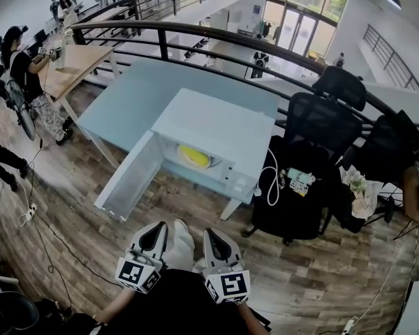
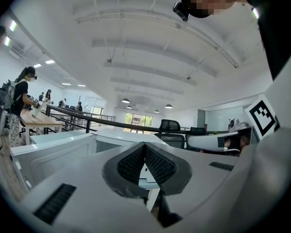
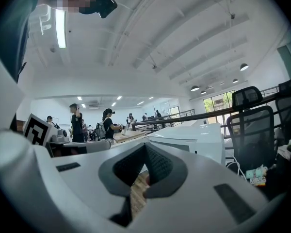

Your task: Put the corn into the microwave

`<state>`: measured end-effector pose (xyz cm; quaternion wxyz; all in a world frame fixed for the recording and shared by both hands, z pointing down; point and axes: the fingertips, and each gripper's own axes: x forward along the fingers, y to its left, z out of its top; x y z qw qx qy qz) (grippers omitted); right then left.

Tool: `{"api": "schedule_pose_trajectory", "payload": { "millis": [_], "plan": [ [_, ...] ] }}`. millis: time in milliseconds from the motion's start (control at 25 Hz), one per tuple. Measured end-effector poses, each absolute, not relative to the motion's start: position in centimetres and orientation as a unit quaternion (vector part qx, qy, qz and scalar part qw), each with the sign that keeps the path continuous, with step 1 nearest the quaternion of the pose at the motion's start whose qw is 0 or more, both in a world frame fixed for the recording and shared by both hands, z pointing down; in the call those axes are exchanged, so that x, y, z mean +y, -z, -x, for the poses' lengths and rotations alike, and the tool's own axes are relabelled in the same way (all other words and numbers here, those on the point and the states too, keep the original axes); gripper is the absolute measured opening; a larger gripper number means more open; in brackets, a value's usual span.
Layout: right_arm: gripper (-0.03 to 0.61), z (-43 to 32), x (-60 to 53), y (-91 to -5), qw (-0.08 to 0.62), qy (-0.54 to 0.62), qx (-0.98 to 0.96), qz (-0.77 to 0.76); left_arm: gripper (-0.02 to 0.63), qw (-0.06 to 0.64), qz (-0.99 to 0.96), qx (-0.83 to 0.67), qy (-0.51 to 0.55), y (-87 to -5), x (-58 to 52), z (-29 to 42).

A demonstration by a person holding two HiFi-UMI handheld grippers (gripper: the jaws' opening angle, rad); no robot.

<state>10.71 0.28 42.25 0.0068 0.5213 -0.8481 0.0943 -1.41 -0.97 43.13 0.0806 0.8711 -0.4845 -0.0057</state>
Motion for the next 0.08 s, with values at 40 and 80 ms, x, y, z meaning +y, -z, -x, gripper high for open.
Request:
{"api": "schedule_pose_trajectory", "payload": {
  "millis": [40, 80],
  "plan": [
    [0.008, -10.75, 0.27, -42.35, 0.008, -0.095, -0.848, -0.522, 0.003, 0.082, -0.871, -0.484, 0.006, -43.17, -0.98, 1.36],
    [0.009, -10.78, 0.26, -42.45, 0.009, -0.097, -0.847, -0.523, 0.003, 0.083, -0.871, -0.484, 0.006, -43.22, -0.99, 1.32]
  ]
}}
